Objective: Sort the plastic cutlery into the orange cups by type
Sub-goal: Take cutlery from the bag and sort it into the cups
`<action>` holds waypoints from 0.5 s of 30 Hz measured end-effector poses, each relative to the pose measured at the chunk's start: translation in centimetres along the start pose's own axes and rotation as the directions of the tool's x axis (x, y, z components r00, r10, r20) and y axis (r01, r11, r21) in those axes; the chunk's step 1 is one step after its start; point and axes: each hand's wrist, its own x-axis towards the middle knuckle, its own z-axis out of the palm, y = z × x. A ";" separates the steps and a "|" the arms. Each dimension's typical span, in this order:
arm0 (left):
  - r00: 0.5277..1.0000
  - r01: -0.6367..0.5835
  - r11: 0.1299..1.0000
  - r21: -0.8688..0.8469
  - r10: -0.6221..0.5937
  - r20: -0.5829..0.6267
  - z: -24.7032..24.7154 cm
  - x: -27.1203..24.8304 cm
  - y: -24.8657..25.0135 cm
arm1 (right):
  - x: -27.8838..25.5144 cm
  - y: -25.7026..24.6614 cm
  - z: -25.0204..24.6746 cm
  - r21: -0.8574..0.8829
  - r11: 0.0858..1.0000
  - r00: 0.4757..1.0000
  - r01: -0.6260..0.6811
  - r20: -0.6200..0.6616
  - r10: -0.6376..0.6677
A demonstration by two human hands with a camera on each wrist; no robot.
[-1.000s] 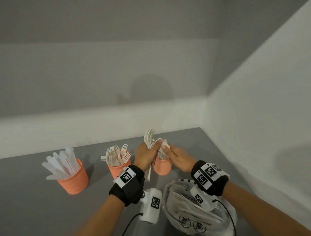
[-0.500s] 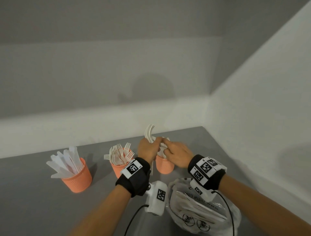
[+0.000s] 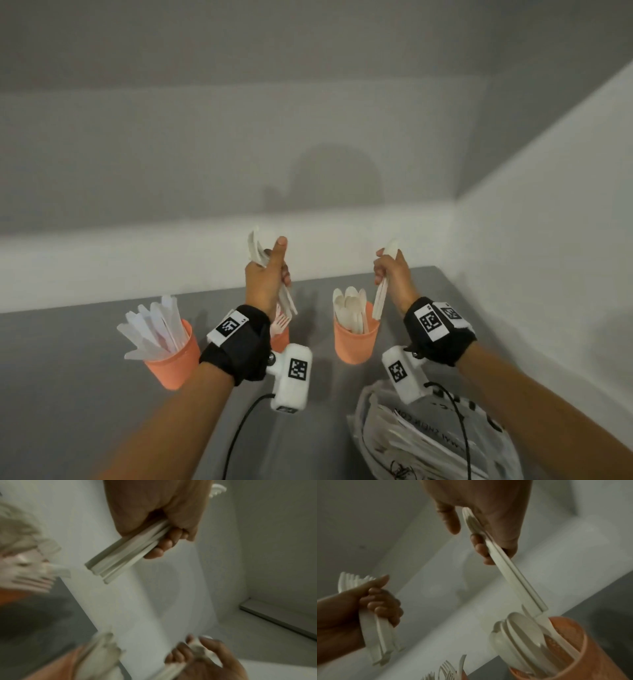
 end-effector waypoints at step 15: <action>0.981 -0.100 0.982 0.161 0.124 -0.146 -2.9 2.2 -7.4 | 2.2 7.4 0.1 -0.068 0.993 0.986 -0.100 -0.142 0.090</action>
